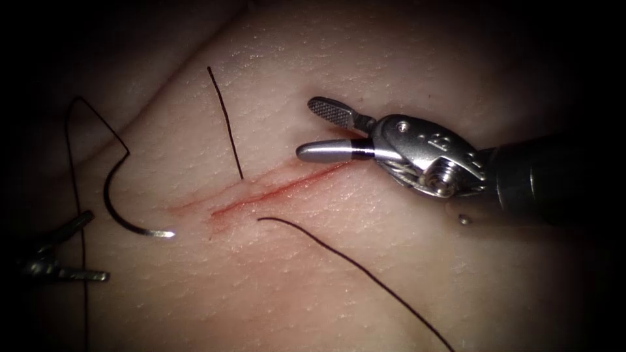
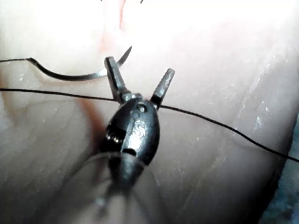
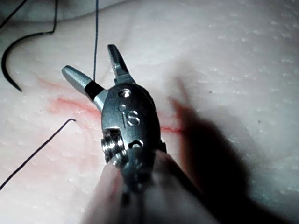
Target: Wound Closure
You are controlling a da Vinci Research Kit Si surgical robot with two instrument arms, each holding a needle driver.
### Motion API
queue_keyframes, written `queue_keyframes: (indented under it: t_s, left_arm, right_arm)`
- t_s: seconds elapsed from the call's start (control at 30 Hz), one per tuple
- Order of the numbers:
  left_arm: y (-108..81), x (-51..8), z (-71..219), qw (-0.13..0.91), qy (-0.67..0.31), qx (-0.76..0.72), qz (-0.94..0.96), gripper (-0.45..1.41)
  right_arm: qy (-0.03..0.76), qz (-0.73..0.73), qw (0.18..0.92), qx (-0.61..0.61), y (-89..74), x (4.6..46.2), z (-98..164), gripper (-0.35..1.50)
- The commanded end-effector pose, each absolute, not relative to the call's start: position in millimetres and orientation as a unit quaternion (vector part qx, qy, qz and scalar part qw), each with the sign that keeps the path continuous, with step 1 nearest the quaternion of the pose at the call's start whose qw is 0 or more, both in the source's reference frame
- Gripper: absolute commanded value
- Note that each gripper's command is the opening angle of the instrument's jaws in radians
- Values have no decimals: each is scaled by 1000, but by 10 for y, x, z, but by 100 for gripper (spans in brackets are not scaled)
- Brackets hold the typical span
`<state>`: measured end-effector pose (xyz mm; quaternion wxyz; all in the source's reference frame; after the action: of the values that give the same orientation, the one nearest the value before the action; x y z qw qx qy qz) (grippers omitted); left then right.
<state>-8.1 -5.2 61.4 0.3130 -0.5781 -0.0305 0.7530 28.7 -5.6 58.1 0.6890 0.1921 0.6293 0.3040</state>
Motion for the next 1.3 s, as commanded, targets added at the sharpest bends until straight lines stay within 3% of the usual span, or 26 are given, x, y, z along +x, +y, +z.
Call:
queue_keyframes:
  t_s: [0.03,0.13,0.33,0.43,0.47,0.53,0.6,0.8,0.87,0.97,1.2,1.3]
  left_arm:
    - [-58,-87,615,316,-33,-576,753,98]
    - [-54,-87,602,320,-36,-574,753,103]
    - [-61,-99,574,298,-21,-574,763,81]
    - [-69,-114,562,262,-7,-584,768,51]
    - [-71,-121,559,254,-3,-586,770,47]
    - [-74,-135,554,250,-3,-590,768,47]
    - [-76,-151,549,248,-7,-592,766,46]
    - [-73,-200,536,251,-14,-583,772,42]
    - [-72,-214,534,244,-6,-582,776,41]
    - [-70,-235,531,228,6,-574,786,41]
    - [-68,-281,525,173,55,-545,818,47]
    - [-65,-299,524,151,75,-538,826,51]
  right_arm:
    - [629,304,689,194,-64,293,585,121]
    - [629,303,689,194,-68,294,585,121]
    - [631,301,688,195,-72,290,583,120]
    - [631,295,693,184,-75,284,581,113]
    - [628,298,697,178,-76,282,580,106]
    - [627,274,712,158,-78,276,579,74]
    - [614,244,742,117,-78,268,578,27]
    - [567,182,801,61,-75,247,578,7]
    - [553,171,813,63,-73,242,579,22]
    - [534,157,829,63,-76,234,579,24]
    - [514,151,841,81,-90,220,581,71]
    - [503,163,844,90,-97,221,583,103]
